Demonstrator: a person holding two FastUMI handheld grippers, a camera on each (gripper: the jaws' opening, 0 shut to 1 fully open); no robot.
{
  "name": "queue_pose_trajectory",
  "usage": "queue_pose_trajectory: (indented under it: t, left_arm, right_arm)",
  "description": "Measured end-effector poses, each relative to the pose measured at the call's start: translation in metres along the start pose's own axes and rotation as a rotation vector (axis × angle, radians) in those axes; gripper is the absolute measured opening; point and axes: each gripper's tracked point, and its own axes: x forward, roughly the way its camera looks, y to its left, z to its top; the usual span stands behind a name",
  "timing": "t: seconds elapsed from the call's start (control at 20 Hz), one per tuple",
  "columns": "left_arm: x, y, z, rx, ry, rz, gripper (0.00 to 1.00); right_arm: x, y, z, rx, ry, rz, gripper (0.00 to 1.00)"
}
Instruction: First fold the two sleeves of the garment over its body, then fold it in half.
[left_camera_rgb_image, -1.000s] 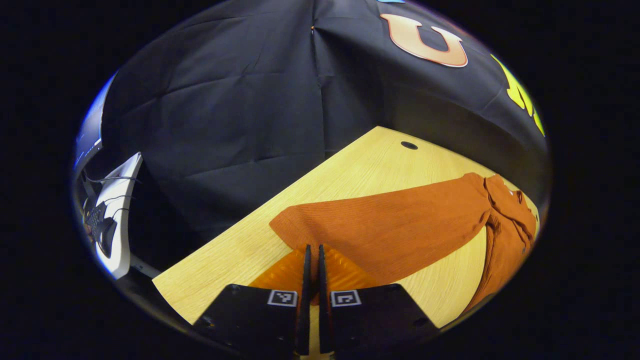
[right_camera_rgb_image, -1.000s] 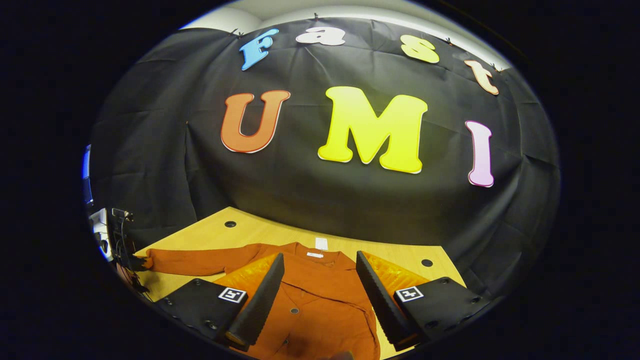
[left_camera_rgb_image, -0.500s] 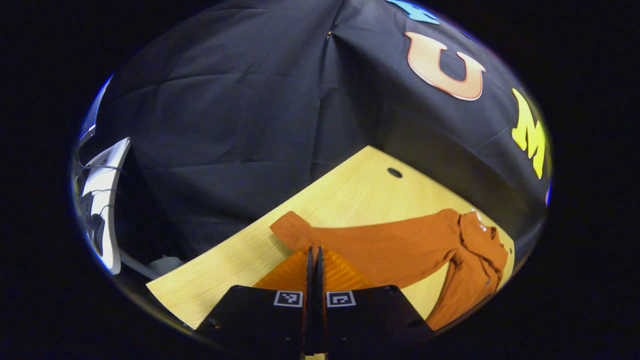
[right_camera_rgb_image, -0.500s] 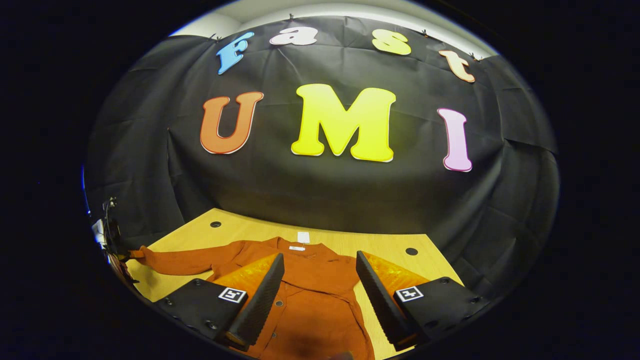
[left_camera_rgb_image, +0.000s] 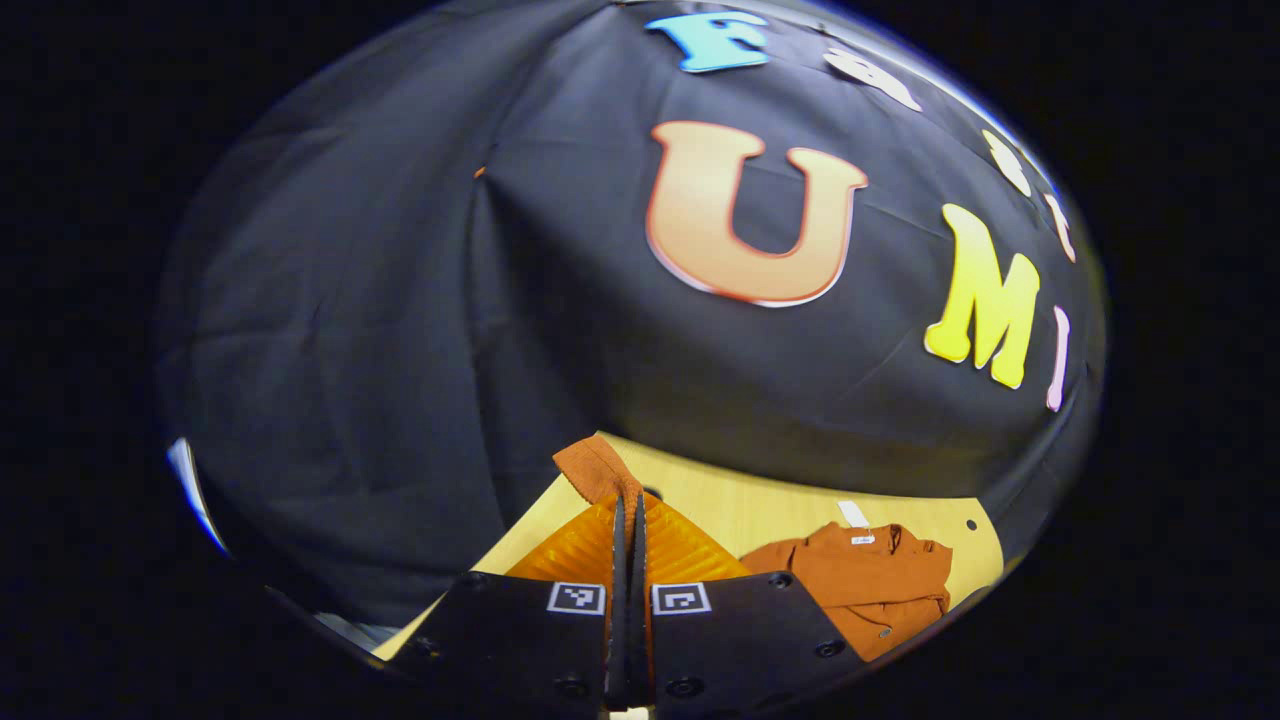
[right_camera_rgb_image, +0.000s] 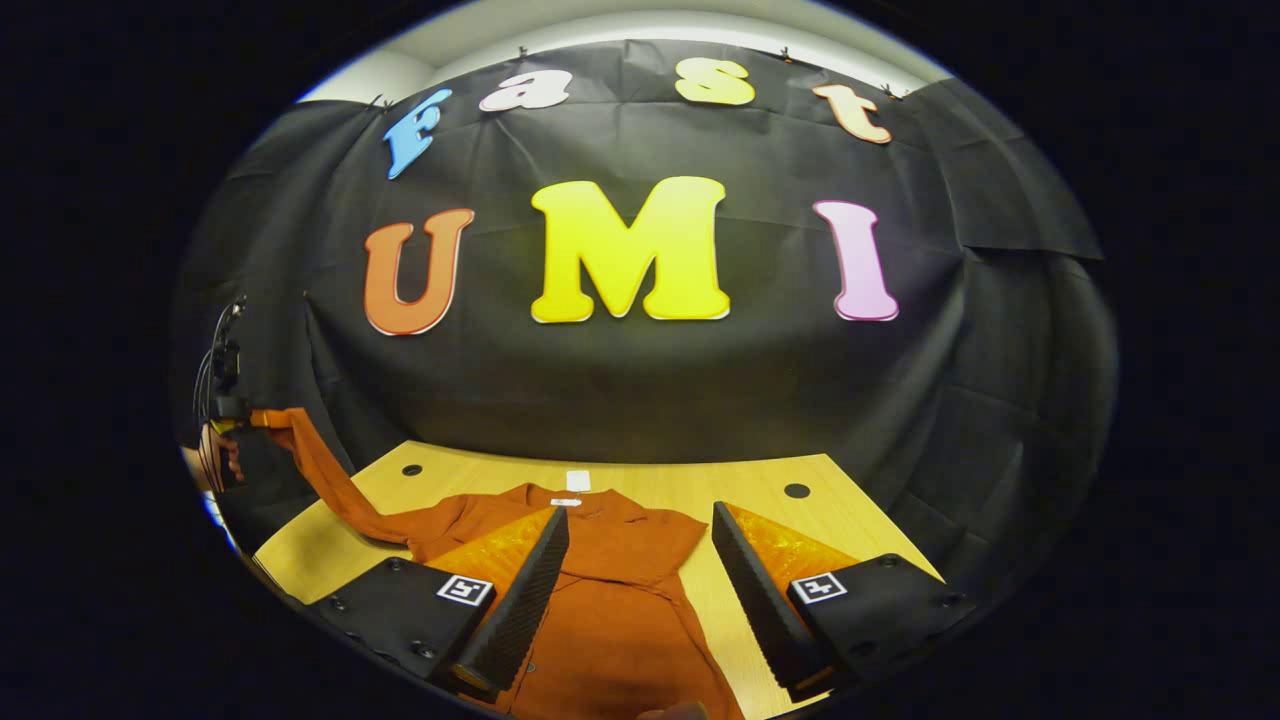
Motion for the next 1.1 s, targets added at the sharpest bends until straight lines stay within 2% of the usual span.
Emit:
queue_pose_trajectory:
  t: [0.15,0.3,0.55,0.75,0.9,0.95,1.1]
  left_arm:
    - [0.018,-0.077,0.045,0.115,-0.059,-0.113,0.03]
    - [0.034,-0.165,0.057,0.23,-0.083,-0.251,0.03]
    - [0.031,-0.329,0.004,0.37,-0.044,-0.509,0.03]
    - [0.023,-0.413,-0.083,0.5,0.033,-0.645,0.04]
    - [0.023,-0.445,-0.16,0.575,0.136,-0.7,0.03]
    - [0.026,-0.453,-0.181,0.595,0.161,-0.699,0.03]
    - [0.048,-0.458,-0.23,0.699,0.205,-0.588,0.04]
  right_arm:
    - [-0.005,-0.033,0.004,0.038,-0.012,-0.053,0.92]
    - [-0.019,-0.072,0.007,0.056,-0.029,-0.124,0.92]
    - [-0.045,-0.133,0.001,0.066,-0.027,-0.258,0.92]
    - [-0.073,-0.172,-0.007,0.068,-0.002,-0.351,0.92]
    - [-0.09,-0.193,-0.015,0.062,0.022,-0.409,0.91]
    - [-0.095,-0.198,-0.017,0.062,0.033,-0.423,0.92]
    - [-0.107,-0.209,-0.02,0.056,0.049,-0.454,0.92]
